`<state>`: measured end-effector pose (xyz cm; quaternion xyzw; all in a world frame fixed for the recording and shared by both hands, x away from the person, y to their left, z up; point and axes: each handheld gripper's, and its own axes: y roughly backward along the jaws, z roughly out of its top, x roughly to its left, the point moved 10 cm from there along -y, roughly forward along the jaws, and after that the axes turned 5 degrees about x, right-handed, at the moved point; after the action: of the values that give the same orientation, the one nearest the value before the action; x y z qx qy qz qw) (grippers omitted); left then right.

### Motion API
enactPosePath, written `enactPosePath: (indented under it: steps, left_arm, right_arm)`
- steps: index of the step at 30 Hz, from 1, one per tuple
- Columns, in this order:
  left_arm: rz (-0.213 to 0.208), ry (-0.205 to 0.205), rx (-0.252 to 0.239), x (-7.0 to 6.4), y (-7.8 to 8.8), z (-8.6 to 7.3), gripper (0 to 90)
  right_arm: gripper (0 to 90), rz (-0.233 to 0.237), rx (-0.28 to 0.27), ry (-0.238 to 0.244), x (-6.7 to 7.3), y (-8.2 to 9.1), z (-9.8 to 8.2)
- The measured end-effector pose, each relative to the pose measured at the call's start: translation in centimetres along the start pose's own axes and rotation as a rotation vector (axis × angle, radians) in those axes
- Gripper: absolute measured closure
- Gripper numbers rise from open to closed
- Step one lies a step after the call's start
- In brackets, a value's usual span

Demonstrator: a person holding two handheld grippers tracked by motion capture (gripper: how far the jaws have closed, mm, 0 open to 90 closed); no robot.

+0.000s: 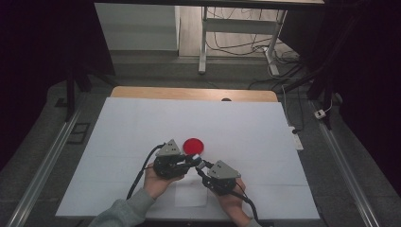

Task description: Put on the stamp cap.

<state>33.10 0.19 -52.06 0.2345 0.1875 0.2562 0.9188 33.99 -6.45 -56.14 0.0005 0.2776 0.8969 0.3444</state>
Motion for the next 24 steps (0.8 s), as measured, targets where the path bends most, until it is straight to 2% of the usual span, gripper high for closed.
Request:
enactPosePath:
  steps: [24]
  left_arm:
    - [-0.009, 0.011, -0.005, -0.12, -0.29, -0.17, 75.8]
  right_arm:
    - [65.0, -0.032, 0.000, 0.023, -0.03, 0.21, 0.00]
